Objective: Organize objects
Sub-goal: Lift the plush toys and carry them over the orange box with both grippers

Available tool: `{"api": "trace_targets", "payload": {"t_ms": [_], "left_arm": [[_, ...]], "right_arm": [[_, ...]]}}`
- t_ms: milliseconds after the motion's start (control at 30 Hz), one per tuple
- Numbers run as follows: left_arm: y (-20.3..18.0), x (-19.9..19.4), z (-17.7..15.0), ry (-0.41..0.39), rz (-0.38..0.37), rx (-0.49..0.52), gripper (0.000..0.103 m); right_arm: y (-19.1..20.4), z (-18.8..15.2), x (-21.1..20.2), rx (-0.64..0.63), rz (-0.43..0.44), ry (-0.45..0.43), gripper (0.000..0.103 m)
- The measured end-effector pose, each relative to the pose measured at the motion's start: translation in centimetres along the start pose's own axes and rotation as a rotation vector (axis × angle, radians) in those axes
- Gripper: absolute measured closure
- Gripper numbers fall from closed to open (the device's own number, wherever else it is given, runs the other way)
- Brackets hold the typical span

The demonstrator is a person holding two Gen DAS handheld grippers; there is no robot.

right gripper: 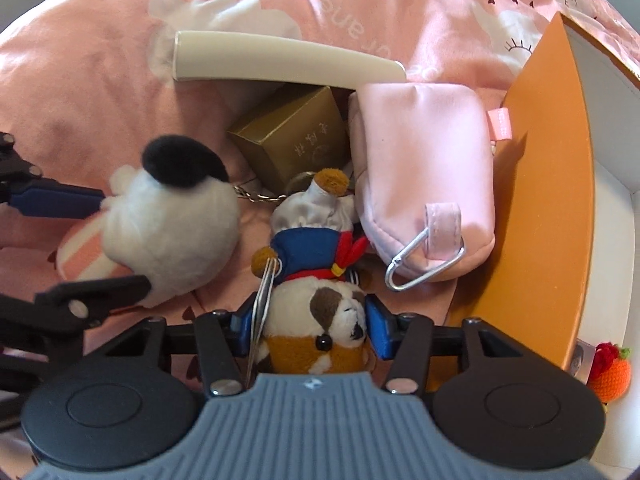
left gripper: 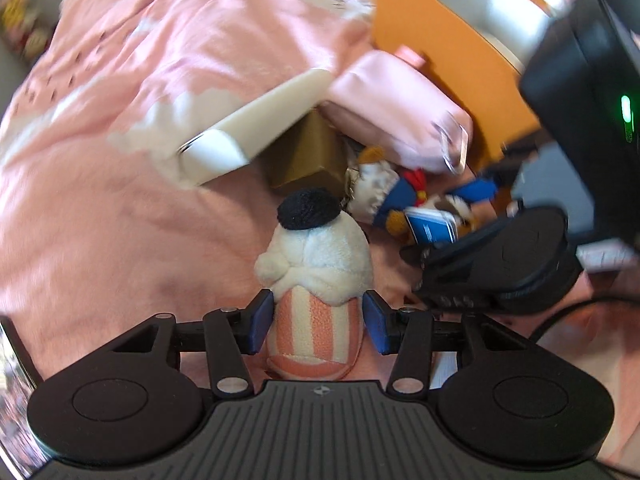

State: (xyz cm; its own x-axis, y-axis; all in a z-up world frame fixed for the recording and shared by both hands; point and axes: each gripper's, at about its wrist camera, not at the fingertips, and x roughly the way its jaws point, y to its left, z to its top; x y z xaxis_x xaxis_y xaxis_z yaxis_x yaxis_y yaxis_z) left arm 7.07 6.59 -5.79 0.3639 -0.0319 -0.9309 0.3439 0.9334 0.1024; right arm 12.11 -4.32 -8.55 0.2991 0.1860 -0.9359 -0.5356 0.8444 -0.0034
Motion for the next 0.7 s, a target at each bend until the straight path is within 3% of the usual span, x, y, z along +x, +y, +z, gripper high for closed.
{"api": "trace_targets", "payload": {"t_ms": [233, 333, 567, 700], "left_arm": [[-1.5, 0.3, -0.8, 0.009, 0.037, 0.166, 0.046], [-1.7, 0.2, -1.1, -0.017, 0.047, 0.171, 0.048], [0.9, -3.0, -1.9, -0.145, -0.017, -0.085, 0.052], [1.3, -5.7, -1.7, -0.216, -0.062, -0.179, 0.053]], "right_arm": [[-0.3, -1.1, -3.1, -0.003, 0.070, -0.059, 0.049], [-0.8, -1.3, -4.9, 0.017, 0.104, -0.097, 0.050], [-2.7, -1.3, -8.4, 0.091, 0.194, -0.205, 0.050], [-3.7, -1.7, -11.0, 0.134, 0.222, -0.284, 0.050]]}}
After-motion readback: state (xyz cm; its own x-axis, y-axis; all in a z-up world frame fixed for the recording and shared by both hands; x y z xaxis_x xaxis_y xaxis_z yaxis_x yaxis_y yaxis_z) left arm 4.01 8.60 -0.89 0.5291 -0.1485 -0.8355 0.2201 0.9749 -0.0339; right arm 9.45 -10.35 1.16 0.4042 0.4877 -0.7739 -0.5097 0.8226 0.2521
